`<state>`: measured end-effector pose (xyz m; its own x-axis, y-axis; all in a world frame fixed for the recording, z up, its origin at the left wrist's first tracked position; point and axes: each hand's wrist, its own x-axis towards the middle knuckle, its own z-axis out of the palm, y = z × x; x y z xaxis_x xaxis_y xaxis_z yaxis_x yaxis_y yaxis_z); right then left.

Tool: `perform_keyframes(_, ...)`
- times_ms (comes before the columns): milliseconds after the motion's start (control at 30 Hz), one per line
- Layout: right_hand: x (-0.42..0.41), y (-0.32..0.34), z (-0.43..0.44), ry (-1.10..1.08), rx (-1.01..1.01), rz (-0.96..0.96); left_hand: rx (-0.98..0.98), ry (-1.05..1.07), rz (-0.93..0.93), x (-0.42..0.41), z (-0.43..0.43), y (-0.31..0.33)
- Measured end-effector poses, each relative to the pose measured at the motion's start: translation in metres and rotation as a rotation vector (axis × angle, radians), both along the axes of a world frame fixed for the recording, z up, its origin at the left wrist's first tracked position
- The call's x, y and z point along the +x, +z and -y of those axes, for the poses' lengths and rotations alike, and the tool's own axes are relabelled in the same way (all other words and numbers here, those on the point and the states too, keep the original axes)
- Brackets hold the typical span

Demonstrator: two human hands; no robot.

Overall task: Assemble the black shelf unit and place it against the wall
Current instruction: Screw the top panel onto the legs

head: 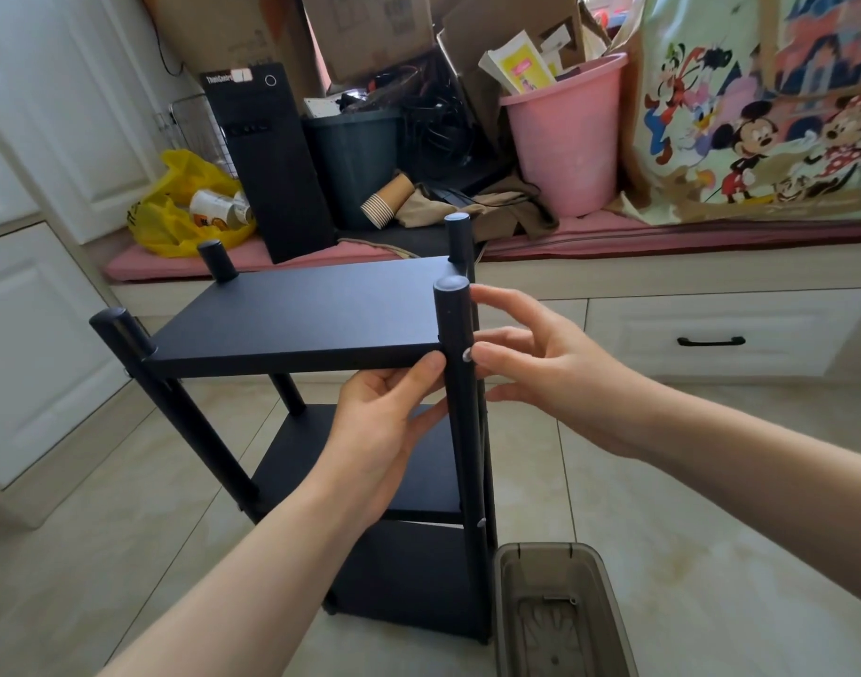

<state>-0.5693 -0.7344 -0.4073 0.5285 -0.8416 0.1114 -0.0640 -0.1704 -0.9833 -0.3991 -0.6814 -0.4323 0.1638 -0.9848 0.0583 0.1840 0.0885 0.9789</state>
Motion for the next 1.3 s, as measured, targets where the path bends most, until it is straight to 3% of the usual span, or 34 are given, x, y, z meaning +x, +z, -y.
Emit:
perform_keyframes(133,0.000,0.002,-0.001,0.009,-0.029,0.016,0.055,0.045,0.054,-0.001,-0.008,0.008)
perform_keyframes(233,0.000,0.001,-0.001,-0.006,-0.027,0.037,0.075,0.155,0.368,0.003,-0.015,0.016)
perform_keyframes(367,0.000,0.000,0.001,-0.001,-0.013,0.067,-0.352,0.437,0.987,0.006,-0.025,0.025)
perform_keyframes(433,-0.001,-0.001,0.003,0.004,-0.004,0.071,-0.497,0.488,1.131,0.008,-0.019,0.026)
perform_keyframes(533,-0.002,-0.001,0.004,0.003,0.021,0.067,-0.529,0.499,1.295,0.009,-0.005,0.023)
perform_keyframes(633,-0.003,-0.002,0.005,0.005,0.046,0.080,-0.489,0.442,1.340,0.008,0.006,0.023)
perform_keyframes(767,-0.002,-0.001,0.006,0.014,0.089,0.102,-0.437,0.286,1.216,0.011,0.009,0.030)
perform_keyframes(933,0.006,-0.003,0.010,-0.083,0.206,0.193,-0.438,0.266,1.112,0.007,0.007,0.033)
perform_keyframes(1033,0.013,0.001,0.016,-0.115,0.438,0.271,-0.470,0.276,1.123,0.006,0.007,0.033)
perform_keyframes(1100,0.017,0.004,0.017,-0.074,0.534,0.227,-0.470,0.276,1.129,0.008,0.008,0.031)
perform_keyframes(1300,0.022,0.012,0.019,0.028,0.523,0.181,-0.437,0.294,1.224,0.008,0.006,0.031)
